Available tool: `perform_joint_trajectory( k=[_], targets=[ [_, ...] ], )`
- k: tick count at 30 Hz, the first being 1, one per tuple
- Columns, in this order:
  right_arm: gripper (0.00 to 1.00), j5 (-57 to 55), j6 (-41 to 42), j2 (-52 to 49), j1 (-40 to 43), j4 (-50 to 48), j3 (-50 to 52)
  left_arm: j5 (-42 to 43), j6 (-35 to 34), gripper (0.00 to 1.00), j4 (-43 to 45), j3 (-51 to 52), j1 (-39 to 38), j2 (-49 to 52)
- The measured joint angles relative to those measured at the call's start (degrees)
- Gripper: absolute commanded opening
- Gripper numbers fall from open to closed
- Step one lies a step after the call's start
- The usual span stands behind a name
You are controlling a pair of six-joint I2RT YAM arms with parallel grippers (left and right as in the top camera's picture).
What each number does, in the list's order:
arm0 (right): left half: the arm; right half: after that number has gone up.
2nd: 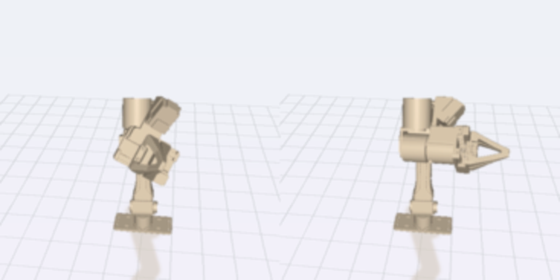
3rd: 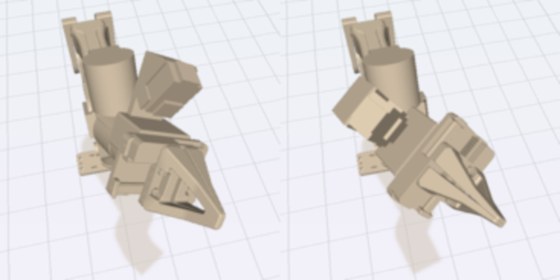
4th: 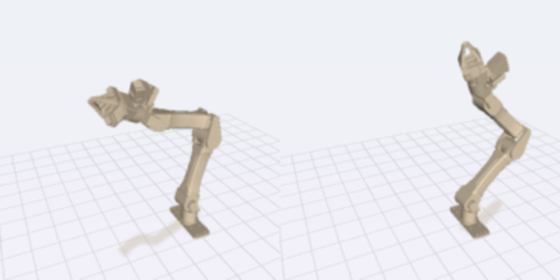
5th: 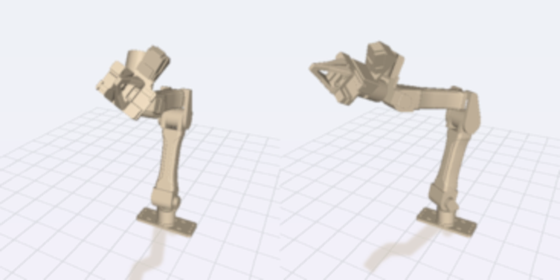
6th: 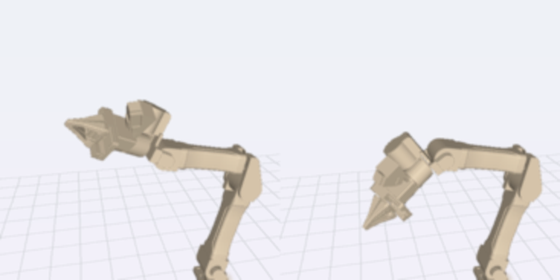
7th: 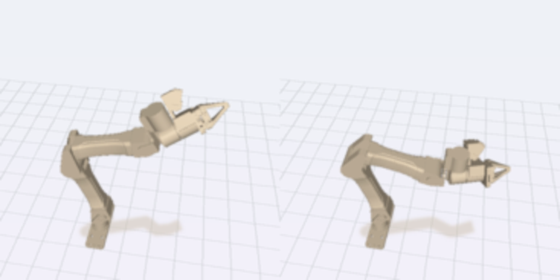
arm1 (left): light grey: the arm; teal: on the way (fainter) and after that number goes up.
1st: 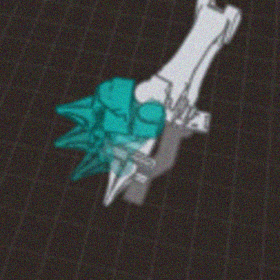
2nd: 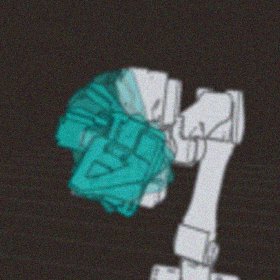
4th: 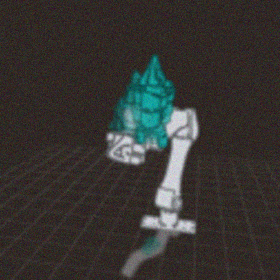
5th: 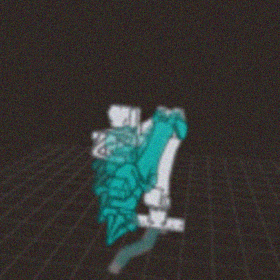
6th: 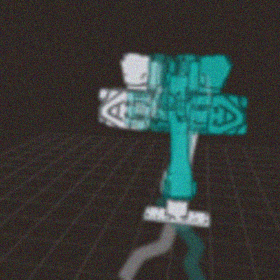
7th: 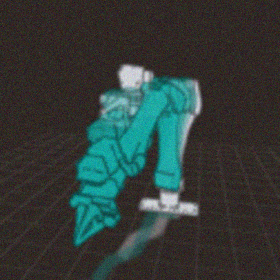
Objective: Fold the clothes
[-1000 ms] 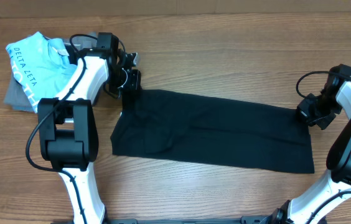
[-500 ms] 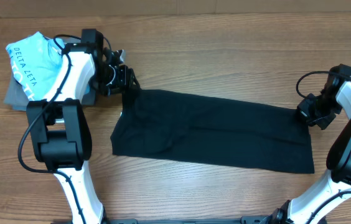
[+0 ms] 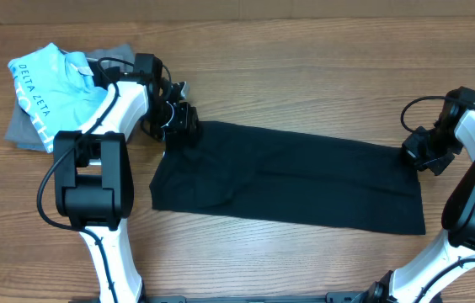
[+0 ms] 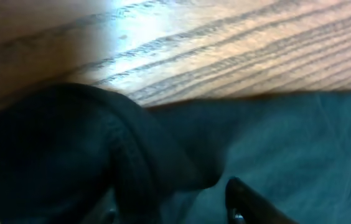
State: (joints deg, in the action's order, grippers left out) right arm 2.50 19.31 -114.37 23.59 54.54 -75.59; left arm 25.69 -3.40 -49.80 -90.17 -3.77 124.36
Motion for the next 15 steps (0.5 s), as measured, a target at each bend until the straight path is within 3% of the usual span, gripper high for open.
perform_joint_trajectory(
  k=[1, 2, 11, 12, 15],
  targets=[
    [0.06, 0.0, -0.02, 0.0, 0.0, -0.02, 0.02, -0.07, -0.17, 0.09, 0.35, 0.04, 0.0, 0.0],
    [0.06, 0.0, 0.0, 0.0, 0.0, 0.0, 0.02, -0.22, -0.28, 0.04, 1.07, 0.09, 0.0, 0.02],
    [0.06, 0.0, 0.0, 0.0, 0.0, 0.0, 0.02, -0.33, -4.28, 0.04, 7.78, 0.07, 2.49, 0.07],
    [0.06, 0.0, 0.0, 0.0, -0.02, 0.04, 0.0, -0.17, -4.74, 0.06, 8.33, 0.07, 2.99, 0.07],
    [0.06, 0.0, 0.0, 0.0, 0.0, 0.02, 0.02, 0.48, -5.95, 0.26, 9.31, 0.07, 4.72, 0.07]
  ],
)
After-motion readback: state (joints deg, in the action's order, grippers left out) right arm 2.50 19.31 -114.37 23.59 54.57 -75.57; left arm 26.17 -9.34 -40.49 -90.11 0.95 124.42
